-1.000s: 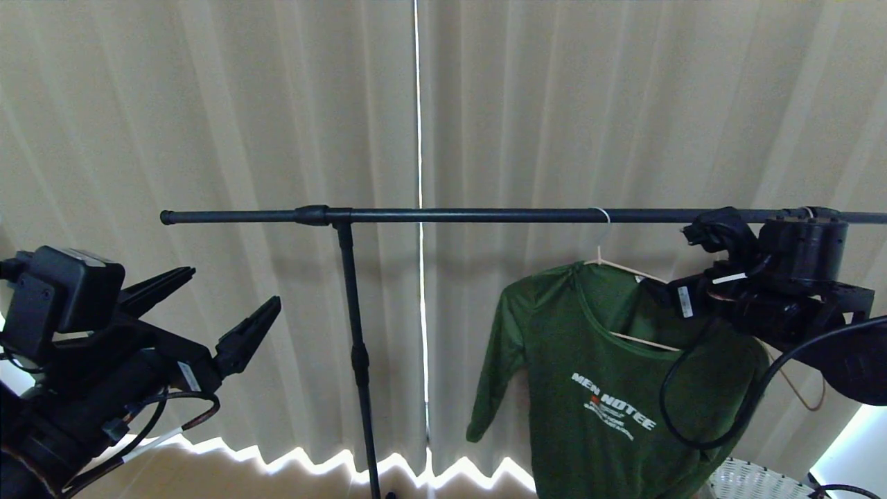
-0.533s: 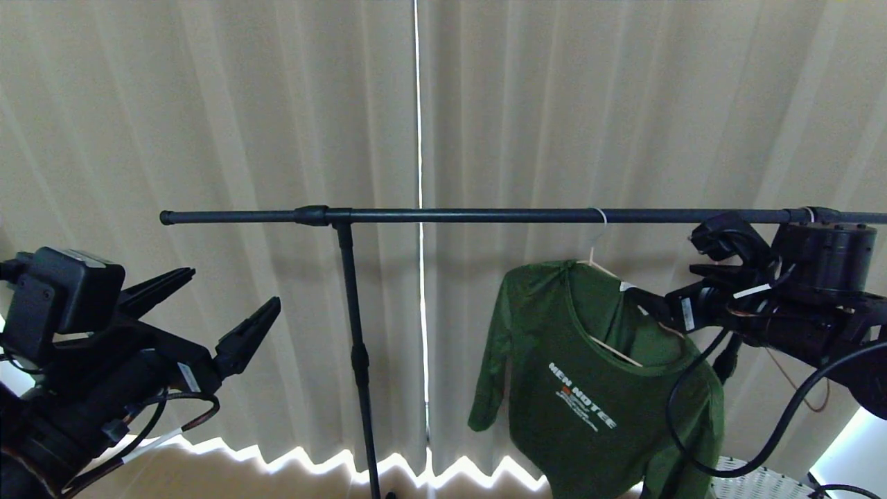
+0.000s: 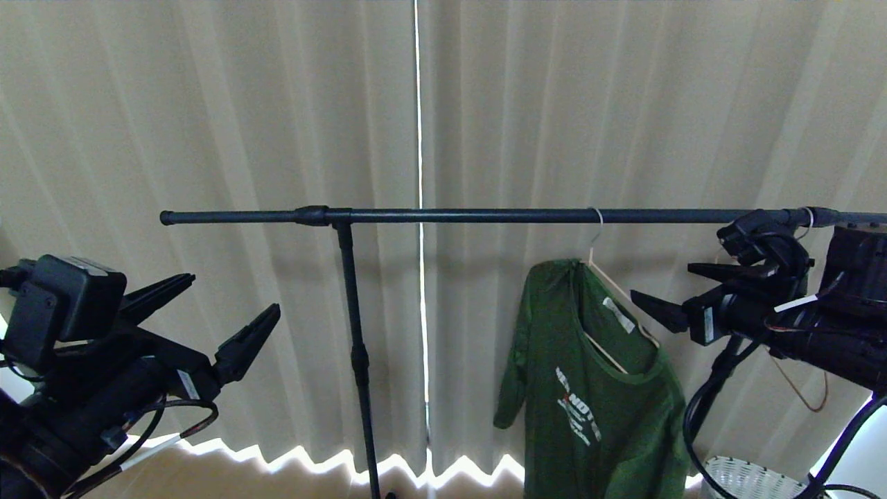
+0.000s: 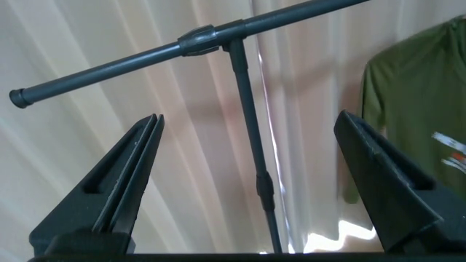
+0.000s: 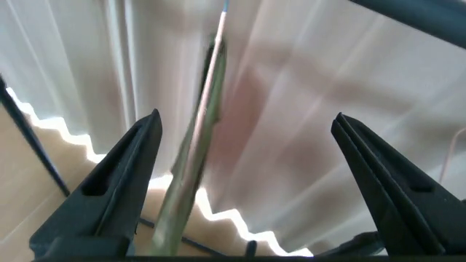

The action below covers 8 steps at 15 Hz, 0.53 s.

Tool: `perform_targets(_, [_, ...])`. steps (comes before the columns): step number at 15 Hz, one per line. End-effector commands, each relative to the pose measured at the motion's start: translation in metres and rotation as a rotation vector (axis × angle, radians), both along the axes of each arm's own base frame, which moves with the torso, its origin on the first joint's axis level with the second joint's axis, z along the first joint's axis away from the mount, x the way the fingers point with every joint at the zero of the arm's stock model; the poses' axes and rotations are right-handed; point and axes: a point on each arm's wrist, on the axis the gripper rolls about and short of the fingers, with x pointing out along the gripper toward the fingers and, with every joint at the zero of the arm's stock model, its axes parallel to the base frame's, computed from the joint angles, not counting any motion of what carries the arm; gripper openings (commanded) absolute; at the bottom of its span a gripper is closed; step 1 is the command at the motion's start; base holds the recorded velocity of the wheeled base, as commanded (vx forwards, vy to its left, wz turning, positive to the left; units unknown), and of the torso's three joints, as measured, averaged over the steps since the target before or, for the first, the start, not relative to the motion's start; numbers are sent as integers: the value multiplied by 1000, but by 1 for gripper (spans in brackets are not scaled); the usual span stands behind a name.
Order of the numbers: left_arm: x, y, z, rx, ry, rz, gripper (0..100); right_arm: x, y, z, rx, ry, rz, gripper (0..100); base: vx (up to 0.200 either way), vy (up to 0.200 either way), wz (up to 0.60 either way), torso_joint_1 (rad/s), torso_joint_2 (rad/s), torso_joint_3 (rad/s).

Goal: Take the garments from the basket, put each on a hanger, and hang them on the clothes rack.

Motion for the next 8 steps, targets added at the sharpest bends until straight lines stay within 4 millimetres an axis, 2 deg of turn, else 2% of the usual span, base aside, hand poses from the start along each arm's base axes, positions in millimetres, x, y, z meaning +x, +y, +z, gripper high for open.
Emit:
perform_targets(1, [0,0,0,0,0,1,100,-2,0,2,1,-7,3,100,0,0,0,0,0,0])
perform_targets(4, [-1,3,0,0,-4,18,100,-10,-1,6,6,-55,2,100,0,0,0,0,0,0])
perform_targets(5, [-2,7,2,-3,-15,36,100,-21,-3,5,6,-63,-1,100,0,0,0,0,0,0])
perform_targets(7, [-1,7,2,-1,-10,36,100,-26,-4,3,5,-57,-1,100,0,0,0,0,0,0])
perform_targets(8, [-2,7,1,-1,-9,35,100,-26,-4,4,5,-60,-1,100,-200,0,0,2,-2,2])
